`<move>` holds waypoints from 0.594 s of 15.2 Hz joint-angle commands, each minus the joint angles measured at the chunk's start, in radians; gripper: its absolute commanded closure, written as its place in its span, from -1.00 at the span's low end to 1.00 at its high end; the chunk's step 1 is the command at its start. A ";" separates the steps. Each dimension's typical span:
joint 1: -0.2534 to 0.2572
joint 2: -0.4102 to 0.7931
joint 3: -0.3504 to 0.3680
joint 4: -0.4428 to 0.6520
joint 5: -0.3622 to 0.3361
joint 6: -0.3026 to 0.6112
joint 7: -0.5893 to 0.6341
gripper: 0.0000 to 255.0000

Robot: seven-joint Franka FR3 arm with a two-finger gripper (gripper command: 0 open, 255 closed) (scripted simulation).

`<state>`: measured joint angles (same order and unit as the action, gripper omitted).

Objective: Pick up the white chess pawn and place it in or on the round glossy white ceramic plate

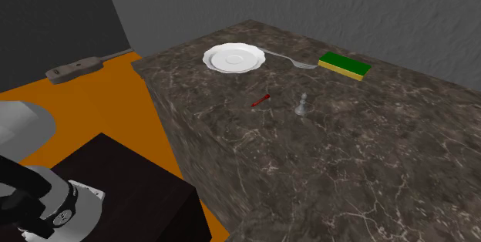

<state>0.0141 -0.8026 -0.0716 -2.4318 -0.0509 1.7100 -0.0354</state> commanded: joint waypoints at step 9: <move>0.042 0.078 0.220 0.039 0.085 0.046 0.268 -1.00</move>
<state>0.0517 -0.7371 0.1203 -2.4014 0.0246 1.7509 0.1961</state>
